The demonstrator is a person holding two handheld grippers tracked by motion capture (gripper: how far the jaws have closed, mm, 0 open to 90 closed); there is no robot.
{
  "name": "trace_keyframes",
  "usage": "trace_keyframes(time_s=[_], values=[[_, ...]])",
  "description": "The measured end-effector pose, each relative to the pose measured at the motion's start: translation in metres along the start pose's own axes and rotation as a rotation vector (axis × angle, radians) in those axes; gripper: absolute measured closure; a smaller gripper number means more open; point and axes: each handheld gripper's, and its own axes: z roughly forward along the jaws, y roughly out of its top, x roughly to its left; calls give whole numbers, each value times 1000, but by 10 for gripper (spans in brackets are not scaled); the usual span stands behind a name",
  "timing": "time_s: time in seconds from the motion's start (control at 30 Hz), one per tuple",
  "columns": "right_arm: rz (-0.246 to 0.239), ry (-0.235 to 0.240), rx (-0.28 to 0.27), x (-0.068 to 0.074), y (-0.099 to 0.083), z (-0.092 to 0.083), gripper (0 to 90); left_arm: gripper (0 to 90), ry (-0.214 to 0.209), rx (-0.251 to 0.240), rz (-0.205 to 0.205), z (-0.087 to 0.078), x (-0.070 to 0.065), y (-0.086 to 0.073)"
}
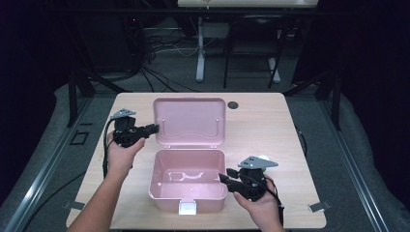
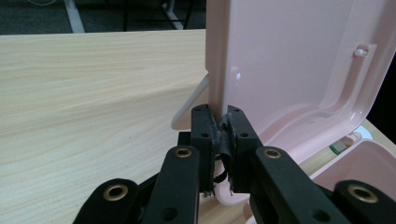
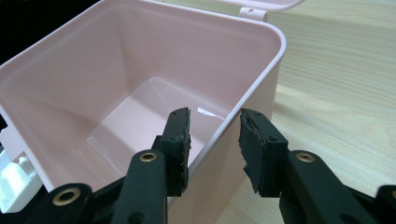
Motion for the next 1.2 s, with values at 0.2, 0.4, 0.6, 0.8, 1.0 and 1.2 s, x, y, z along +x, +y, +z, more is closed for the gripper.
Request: trace_keyframes(time_s=[0.2, 0.4, 0.6, 0.8, 1.0, 1.2], values=[[4, 2, 2, 0, 0, 0, 633, 840, -1, 11, -10, 1, 1, 1], [4, 2, 3, 0, 0, 0, 632, 840, -2, 18, -16, 2, 2, 2], [1, 2, 2, 0, 0, 1, 630, 840, -7, 25, -29, 4, 4, 3], [2, 2, 1, 0, 0, 1, 630, 840, -16, 31, -48, 6, 6, 4], [1, 2, 1, 0, 0, 1, 630, 839, -21, 49, -67, 7, 8, 5], [1, 2, 2, 0, 0, 1, 630, 839, -30, 61, -88, 10, 11, 6]])
